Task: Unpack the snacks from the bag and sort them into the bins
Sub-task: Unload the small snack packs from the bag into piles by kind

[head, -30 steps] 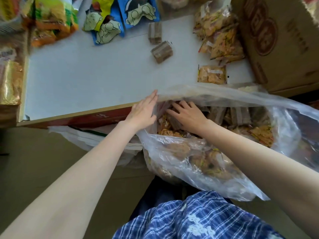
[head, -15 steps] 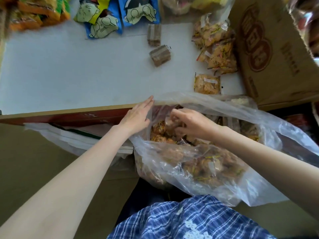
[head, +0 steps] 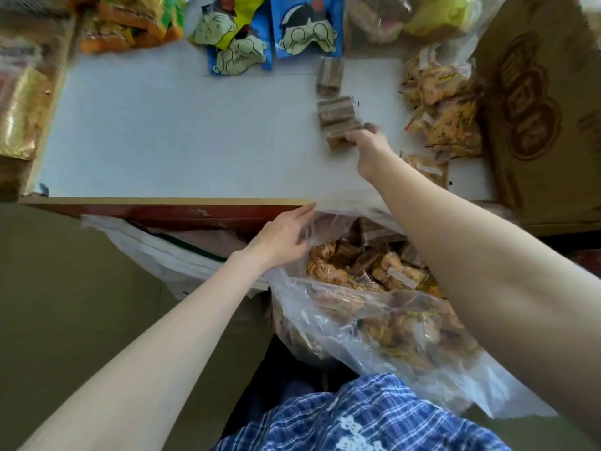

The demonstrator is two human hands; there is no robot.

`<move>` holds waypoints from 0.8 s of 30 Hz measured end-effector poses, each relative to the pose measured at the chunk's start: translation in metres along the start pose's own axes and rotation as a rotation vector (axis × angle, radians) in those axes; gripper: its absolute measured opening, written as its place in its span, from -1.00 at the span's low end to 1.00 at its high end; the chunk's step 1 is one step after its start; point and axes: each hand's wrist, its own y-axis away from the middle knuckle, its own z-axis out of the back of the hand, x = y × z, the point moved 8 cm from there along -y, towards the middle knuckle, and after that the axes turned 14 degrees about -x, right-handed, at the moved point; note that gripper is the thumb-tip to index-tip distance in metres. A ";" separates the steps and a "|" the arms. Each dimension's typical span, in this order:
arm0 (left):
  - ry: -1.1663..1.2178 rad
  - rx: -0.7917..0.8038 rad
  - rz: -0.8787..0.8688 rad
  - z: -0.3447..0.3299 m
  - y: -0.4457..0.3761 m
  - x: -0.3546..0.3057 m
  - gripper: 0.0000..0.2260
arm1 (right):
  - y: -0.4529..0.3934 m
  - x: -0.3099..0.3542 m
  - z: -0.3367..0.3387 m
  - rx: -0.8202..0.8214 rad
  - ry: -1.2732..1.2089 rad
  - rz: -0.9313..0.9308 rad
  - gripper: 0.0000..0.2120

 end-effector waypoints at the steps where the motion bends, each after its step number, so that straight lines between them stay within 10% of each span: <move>1: 0.006 -0.005 0.002 -0.001 0.000 0.000 -0.42 | 0.006 0.007 -0.003 0.061 0.083 0.056 -0.39; 8: 0.212 -0.150 0.042 -0.010 -0.001 -0.012 -0.52 | 0.086 0.011 0.074 0.188 0.909 0.880 -0.70; 14: 0.177 -0.053 0.058 -0.029 0.000 -0.023 -0.48 | 0.092 -0.117 0.143 0.409 1.583 0.845 -0.41; 18: 0.150 0.044 0.068 -0.037 0.002 -0.025 -0.43 | 0.100 -0.135 0.144 0.380 1.471 0.813 -0.35; 24: 0.134 0.054 0.057 -0.036 0.002 -0.025 -0.36 | 0.104 -0.034 0.157 0.190 0.892 0.811 -0.86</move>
